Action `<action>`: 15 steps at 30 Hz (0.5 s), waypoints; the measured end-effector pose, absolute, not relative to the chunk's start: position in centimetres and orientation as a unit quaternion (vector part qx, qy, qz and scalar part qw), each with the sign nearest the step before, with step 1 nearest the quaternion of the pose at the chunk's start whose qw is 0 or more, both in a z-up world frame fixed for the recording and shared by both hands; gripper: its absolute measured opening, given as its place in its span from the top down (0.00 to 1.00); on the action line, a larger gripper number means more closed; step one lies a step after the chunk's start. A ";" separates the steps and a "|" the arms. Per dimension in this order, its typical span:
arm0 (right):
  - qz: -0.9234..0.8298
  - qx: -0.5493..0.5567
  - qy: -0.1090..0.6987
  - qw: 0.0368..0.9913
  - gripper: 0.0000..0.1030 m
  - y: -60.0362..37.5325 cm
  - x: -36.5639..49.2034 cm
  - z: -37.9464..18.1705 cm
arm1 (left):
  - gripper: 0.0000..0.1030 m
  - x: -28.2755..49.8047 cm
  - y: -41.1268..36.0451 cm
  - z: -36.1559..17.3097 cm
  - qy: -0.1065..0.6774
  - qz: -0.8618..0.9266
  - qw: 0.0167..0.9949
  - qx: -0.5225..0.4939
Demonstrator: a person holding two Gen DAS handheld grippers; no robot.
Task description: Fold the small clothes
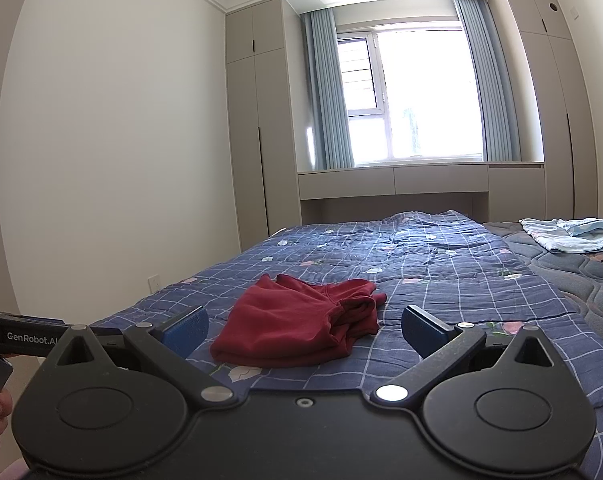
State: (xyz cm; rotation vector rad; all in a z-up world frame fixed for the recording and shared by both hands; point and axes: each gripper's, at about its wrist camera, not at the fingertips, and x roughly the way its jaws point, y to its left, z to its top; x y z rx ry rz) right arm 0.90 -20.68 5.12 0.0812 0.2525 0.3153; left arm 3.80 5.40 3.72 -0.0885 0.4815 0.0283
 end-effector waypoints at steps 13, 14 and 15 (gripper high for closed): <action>0.159 0.039 0.127 0.978 0.01 -20.9 0.8 5.2 | 0.00 3.9 5.5 3.6 0.240 0.017 0.970 -0.039; 0.160 0.039 0.128 0.978 0.01 -21.0 0.8 5.2 | 0.00 3.8 5.5 3.6 0.240 0.018 0.970 -0.039; 0.161 0.038 0.128 0.978 0.01 -21.0 0.8 5.2 | 0.00 3.9 5.5 3.6 0.241 0.017 0.970 -0.039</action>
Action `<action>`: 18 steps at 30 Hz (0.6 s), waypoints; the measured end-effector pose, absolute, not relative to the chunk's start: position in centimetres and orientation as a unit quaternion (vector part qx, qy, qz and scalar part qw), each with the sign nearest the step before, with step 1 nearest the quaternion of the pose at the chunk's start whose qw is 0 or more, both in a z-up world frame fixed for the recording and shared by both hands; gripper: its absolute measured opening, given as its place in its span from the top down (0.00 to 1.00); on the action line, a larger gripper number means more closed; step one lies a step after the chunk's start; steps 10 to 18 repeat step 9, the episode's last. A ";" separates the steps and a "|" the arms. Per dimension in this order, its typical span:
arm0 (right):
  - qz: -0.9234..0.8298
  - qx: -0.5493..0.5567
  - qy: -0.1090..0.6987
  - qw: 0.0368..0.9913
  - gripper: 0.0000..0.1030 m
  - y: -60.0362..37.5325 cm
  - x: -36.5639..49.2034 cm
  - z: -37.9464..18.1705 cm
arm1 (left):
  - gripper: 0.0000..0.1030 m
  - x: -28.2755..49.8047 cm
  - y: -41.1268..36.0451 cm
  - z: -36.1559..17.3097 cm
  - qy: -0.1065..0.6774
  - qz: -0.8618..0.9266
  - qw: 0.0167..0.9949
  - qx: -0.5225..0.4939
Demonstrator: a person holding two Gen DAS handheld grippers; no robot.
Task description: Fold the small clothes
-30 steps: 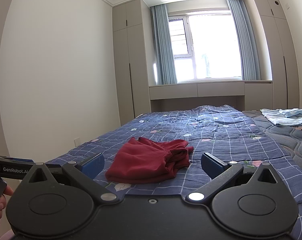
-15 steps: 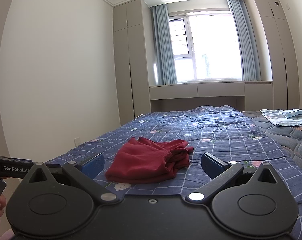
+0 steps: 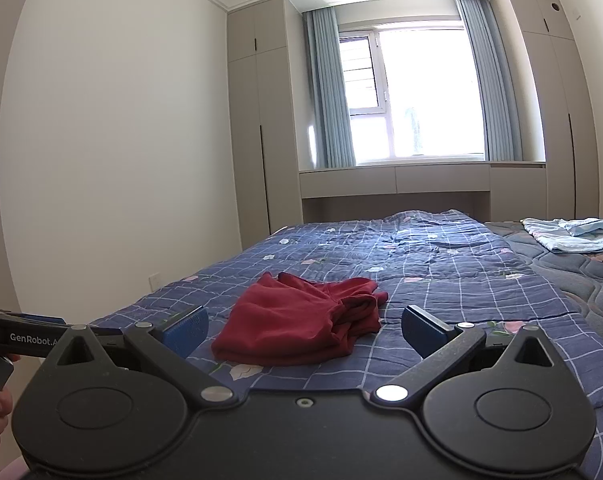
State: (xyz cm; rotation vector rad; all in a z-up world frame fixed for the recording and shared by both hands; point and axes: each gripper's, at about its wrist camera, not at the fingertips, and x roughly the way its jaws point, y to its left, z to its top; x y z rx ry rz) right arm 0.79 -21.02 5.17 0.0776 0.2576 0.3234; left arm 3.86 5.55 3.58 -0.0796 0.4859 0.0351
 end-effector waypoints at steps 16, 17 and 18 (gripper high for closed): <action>0.162 0.038 0.129 0.978 0.01 -21.2 0.7 5.2 | 0.00 3.8 5.7 3.5 0.243 0.018 0.969 -0.042; 0.162 0.038 0.129 0.978 0.01 -21.2 0.7 5.2 | 0.00 3.8 5.7 3.5 0.243 0.018 0.969 -0.042; 0.162 0.038 0.129 0.978 0.01 -21.2 0.7 5.2 | 0.00 3.8 5.7 3.5 0.243 0.018 0.969 -0.042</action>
